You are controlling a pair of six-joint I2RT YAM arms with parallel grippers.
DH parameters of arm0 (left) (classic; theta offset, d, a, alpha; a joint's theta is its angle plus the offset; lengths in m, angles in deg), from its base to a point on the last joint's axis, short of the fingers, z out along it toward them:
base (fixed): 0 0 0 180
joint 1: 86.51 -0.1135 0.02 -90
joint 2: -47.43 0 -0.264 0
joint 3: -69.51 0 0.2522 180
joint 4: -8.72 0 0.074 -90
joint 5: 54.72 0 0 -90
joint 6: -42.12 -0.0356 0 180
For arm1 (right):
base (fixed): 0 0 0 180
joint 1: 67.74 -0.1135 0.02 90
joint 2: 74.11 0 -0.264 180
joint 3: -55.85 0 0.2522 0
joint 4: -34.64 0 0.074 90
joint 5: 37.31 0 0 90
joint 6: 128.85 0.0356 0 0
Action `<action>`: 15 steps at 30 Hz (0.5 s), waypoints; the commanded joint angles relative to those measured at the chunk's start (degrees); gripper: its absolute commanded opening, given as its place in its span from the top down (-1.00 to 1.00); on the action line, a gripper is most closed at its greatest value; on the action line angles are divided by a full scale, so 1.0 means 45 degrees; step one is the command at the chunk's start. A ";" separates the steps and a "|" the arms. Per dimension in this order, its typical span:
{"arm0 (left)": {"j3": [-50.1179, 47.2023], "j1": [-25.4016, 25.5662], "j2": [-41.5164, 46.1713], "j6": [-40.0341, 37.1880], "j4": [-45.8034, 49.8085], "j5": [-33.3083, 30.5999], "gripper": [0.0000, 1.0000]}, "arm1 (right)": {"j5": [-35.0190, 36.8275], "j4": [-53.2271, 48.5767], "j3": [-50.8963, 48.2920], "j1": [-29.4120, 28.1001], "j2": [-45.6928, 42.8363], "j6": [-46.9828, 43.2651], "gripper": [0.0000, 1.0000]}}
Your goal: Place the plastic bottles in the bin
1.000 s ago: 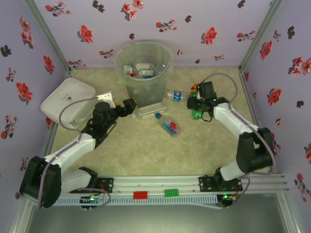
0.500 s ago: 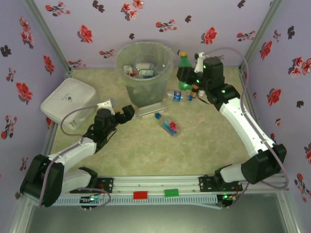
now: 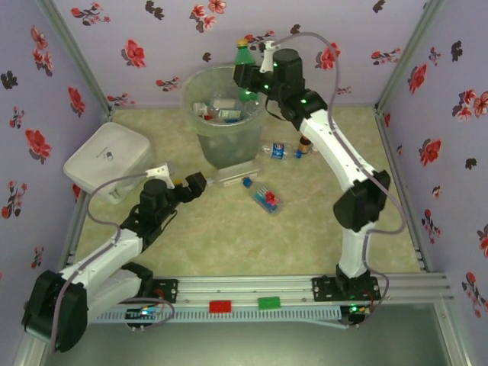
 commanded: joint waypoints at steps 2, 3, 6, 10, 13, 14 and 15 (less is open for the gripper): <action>-0.0118 -0.0080 0.0619 -0.0851 0.1267 -0.0155 -1.00 | 0.0449 -0.1370 0.1966 -0.0261 0.1306 -0.0233 0.16; -0.0133 -0.0083 0.0690 -0.0913 0.1392 -0.0168 -1.00 | 0.0566 -0.1635 0.2271 -0.0290 0.1600 -0.0284 0.14; -0.0148 -0.0076 0.0848 -0.1020 0.1578 -0.0146 -1.00 | 0.0659 -0.1937 0.2829 -0.0368 0.2200 -0.0291 -0.02; -0.0082 -0.0085 0.0847 -0.1124 0.1622 -0.0034 -1.00 | 0.0738 -0.2283 0.3564 -0.0448 0.2582 -0.0391 -0.51; 0.0015 -0.0078 0.0818 -0.1234 0.1642 0.0093 -1.00 | 0.0882 -0.2345 0.3896 -0.0487 0.2436 -0.0609 -0.90; 0.0037 -0.0083 0.0809 -0.1282 0.1642 0.0154 -1.00 | 0.0904 -0.2364 0.3953 -0.0489 0.2348 -0.0666 -0.98; 0.0074 -0.0079 0.0765 -0.1361 0.1623 0.0265 -1.00 | 0.0924 -0.2374 0.3956 -0.0487 0.2185 -0.0752 -0.99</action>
